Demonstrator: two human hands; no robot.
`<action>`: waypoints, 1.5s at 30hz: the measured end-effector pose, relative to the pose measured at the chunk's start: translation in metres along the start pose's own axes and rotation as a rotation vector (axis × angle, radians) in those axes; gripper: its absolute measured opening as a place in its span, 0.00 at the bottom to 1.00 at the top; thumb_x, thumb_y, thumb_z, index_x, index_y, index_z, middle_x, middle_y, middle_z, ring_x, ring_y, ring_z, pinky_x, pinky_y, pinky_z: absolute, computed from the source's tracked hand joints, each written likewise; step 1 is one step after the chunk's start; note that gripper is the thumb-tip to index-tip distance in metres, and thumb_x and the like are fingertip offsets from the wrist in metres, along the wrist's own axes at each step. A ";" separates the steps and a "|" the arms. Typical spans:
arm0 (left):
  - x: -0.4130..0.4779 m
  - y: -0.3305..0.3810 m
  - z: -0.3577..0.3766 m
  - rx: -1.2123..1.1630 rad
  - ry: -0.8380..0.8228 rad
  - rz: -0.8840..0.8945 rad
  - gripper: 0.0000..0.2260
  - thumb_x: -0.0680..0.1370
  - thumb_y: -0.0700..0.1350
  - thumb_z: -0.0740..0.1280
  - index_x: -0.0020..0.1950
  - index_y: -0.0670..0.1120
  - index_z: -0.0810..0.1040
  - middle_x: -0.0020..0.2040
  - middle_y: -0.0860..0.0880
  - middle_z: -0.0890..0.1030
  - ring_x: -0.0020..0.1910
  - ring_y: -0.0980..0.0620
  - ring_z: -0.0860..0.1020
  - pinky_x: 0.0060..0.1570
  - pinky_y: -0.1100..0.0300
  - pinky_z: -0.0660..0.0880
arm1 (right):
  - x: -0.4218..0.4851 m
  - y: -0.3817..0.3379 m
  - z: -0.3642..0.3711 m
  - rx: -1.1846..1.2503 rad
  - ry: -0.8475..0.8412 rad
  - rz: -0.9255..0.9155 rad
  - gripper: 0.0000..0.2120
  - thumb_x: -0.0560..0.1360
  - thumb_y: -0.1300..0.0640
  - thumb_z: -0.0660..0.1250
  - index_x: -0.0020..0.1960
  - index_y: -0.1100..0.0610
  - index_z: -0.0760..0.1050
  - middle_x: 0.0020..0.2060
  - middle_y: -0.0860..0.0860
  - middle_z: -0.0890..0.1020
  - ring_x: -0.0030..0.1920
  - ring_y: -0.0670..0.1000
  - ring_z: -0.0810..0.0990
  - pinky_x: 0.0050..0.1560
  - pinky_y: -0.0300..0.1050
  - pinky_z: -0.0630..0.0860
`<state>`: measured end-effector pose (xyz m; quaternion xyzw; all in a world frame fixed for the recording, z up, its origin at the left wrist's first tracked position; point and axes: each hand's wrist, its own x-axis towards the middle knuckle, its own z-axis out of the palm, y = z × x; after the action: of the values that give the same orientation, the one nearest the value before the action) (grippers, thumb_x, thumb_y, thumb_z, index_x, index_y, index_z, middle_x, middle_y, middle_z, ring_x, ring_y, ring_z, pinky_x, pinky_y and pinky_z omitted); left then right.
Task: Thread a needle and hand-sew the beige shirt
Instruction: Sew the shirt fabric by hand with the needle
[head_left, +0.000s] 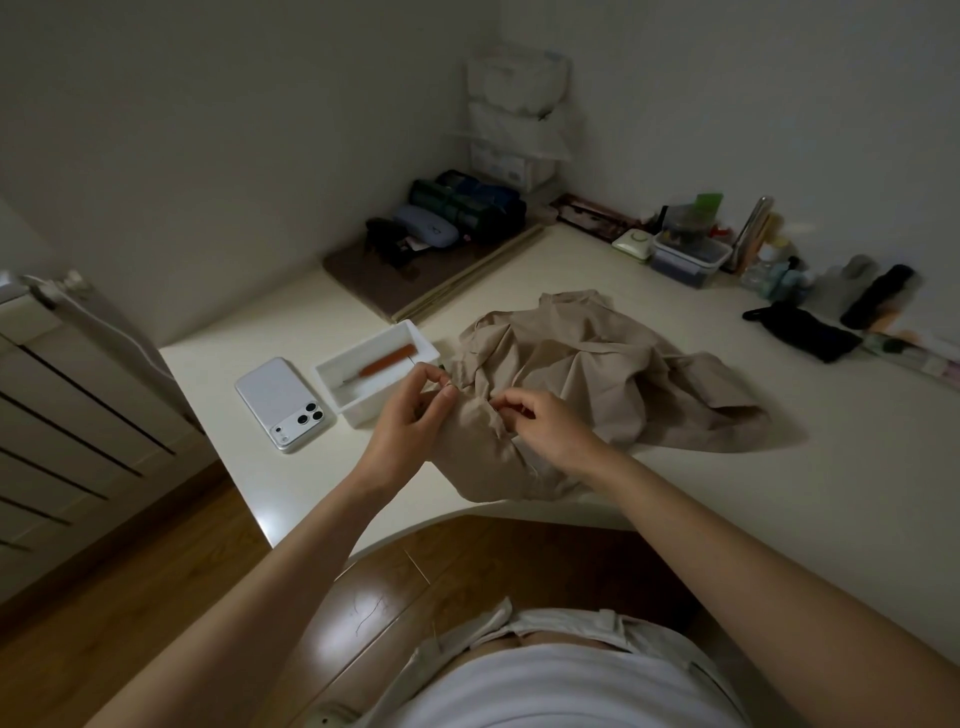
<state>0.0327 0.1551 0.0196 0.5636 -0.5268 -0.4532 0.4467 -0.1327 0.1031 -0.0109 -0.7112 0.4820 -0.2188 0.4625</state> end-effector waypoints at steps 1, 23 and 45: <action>0.000 0.000 0.000 0.007 0.005 0.006 0.05 0.81 0.46 0.59 0.48 0.47 0.70 0.39 0.39 0.79 0.35 0.52 0.77 0.30 0.63 0.71 | 0.000 0.001 0.000 0.030 -0.016 -0.007 0.11 0.81 0.57 0.59 0.59 0.55 0.77 0.55 0.51 0.80 0.56 0.49 0.78 0.58 0.43 0.74; 0.004 -0.003 0.001 0.014 0.005 0.003 0.04 0.81 0.45 0.59 0.48 0.47 0.71 0.38 0.48 0.80 0.33 0.58 0.78 0.30 0.66 0.73 | -0.007 0.001 0.003 0.281 -0.128 -0.043 0.09 0.80 0.59 0.59 0.56 0.51 0.76 0.53 0.48 0.79 0.58 0.48 0.77 0.61 0.42 0.74; 0.009 -0.015 0.007 0.160 -0.091 0.013 0.04 0.81 0.41 0.60 0.47 0.46 0.72 0.45 0.32 0.78 0.42 0.32 0.77 0.38 0.37 0.76 | -0.015 -0.004 0.002 0.418 -0.187 -0.075 0.11 0.79 0.63 0.60 0.57 0.53 0.77 0.50 0.45 0.81 0.51 0.38 0.80 0.51 0.33 0.75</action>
<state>0.0293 0.1469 0.0035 0.5730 -0.5847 -0.4318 0.3786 -0.1356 0.1182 -0.0061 -0.6347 0.3543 -0.2640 0.6340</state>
